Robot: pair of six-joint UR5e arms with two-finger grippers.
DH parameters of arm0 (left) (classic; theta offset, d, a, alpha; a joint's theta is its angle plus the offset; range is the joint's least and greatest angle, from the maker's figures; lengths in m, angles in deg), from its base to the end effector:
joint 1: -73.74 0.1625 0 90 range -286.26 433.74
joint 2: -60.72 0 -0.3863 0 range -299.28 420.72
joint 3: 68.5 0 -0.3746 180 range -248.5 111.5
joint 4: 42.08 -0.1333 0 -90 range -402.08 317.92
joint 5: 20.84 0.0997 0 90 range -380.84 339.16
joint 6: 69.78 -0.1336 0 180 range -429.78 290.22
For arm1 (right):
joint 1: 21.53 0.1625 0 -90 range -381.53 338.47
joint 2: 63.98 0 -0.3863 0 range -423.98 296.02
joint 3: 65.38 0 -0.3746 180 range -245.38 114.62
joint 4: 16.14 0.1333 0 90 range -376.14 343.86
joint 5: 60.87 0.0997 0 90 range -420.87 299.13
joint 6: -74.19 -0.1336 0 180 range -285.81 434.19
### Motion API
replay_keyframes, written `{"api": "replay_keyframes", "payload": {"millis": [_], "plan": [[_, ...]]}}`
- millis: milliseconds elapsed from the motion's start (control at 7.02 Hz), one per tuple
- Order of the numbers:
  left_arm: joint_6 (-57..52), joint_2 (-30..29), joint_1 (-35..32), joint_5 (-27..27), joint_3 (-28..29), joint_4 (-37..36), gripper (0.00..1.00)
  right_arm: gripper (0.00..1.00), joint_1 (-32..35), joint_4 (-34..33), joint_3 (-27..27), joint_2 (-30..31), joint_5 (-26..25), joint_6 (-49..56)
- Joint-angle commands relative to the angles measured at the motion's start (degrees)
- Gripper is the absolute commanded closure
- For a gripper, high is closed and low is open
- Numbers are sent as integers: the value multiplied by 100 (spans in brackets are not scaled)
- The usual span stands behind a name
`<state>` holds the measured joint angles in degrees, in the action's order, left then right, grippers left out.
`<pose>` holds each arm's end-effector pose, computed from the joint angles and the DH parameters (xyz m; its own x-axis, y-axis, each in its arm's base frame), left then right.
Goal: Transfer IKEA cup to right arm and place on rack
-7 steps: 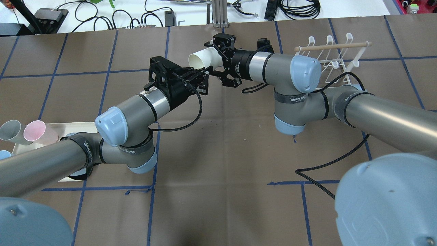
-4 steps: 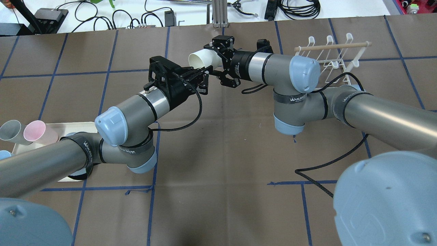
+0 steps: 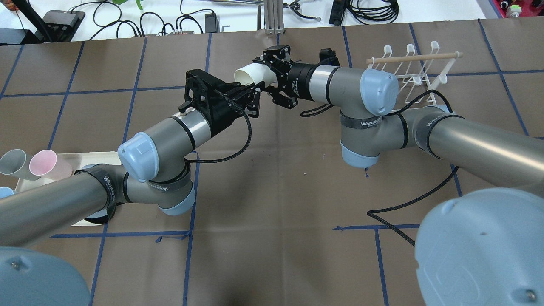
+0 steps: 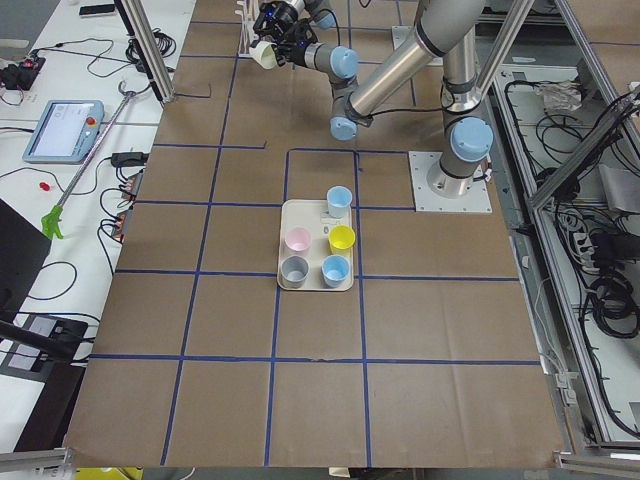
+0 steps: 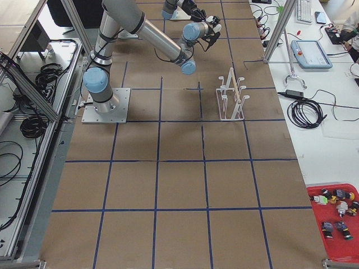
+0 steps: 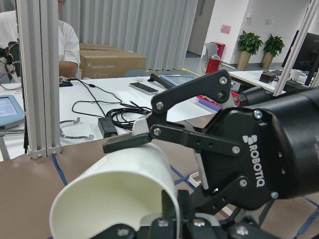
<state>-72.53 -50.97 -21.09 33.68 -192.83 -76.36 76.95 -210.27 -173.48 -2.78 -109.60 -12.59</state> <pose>-0.2514 -0.4706 0.2631 -0.7637 0.6228 0.1702 0.0679 0.3396 -0.9381 0.3046 -0.5415 0.2570 -0.1169 0.4975 -0.8596 0.6561 0.6884 0.3092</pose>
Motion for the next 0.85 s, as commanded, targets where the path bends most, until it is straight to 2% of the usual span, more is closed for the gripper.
{"api": "replay_keyframes", "payload": {"millis": [0, 142, 570, 712], "plan": [[-7, 7, 0, 164, 31, 0, 59, 44, -5, 6, 9, 14, 30, -5], [2, -27, 17, 278, 32, 0, 41, 44, -5, 6, 9, 14, 30, -5], [2, 94, 149, 270, -3, -79, 33, 50, -66, 6, 35, 14, 65, 3], [2, 156, 315, 235, -30, -87, 31, 60, -153, -20, 139, -3, 100, 82]]}}
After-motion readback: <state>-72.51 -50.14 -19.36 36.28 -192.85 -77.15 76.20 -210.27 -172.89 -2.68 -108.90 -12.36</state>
